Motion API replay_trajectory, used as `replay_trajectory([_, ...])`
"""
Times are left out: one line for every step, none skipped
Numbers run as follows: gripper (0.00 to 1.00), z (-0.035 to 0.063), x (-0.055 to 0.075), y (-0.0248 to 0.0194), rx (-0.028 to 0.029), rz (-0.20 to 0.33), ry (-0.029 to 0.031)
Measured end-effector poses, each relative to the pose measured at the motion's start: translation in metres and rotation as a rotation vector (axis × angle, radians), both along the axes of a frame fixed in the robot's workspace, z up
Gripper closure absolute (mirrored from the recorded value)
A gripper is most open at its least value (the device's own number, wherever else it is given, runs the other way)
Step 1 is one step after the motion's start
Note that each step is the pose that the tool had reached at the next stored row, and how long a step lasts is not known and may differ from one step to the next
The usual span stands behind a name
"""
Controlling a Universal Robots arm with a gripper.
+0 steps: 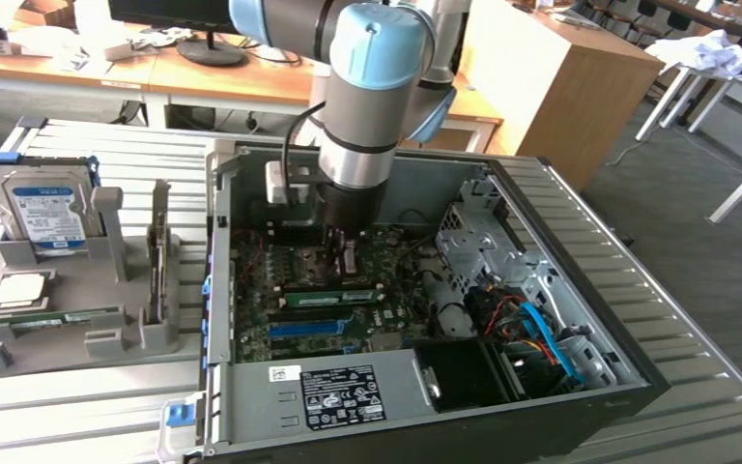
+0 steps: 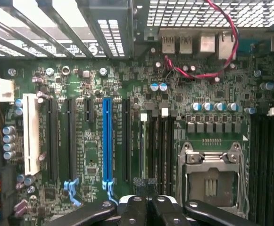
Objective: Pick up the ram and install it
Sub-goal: 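Press down the ram until it locks into place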
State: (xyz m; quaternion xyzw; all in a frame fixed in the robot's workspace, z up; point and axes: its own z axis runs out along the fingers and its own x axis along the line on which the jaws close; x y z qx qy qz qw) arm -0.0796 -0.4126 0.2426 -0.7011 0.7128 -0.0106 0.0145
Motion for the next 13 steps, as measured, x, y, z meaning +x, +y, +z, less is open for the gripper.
replay_trajectory([0.9,0.0006,0.001,0.0,0.0,0.0,0.0])
replay_trajectory([0.9,0.0012,0.002,0.0001,0.0002,0.0,-0.0001])
replay_trajectory([0.9,0.0019,0.003,0.0001,0.0,0.0,0.0])
replay_trajectory([0.9,0.0027,0.004,0.0001,-0.0001,0.0,0.0])
replay_trajectory([0.9,0.0032,0.005,0.0002,0.0,0.0,0.0])
replay_trajectory([0.9,0.0037,0.006,0.0002,0.0,0.0,0.0])
replay_trajectory([0.9,0.0043,0.006,0.0001,-0.0001,0.0,0.0001])
replay_trajectory([0.9,0.0053,0.007,0.0001,-0.0002,0.0,0.0001])
replay_trajectory([0.9,0.0065,0.008,0.0001,-0.0001,0.0,0.0001])
replay_trajectory([0.9,0.0079,0.009,0.0002,-0.0001,0.0,0.0001])
replay_trajectory([0.9,0.0098,0.009,0.0002,-0.0001,0.0,0.0])
replay_trajectory([0.9,0.0116,0.01,0.0002,0.0,0.0,0.0001])
replay_trajectory([0.9,0.0135,0.011,0.0002,-0.0001,0.0,0.0001])
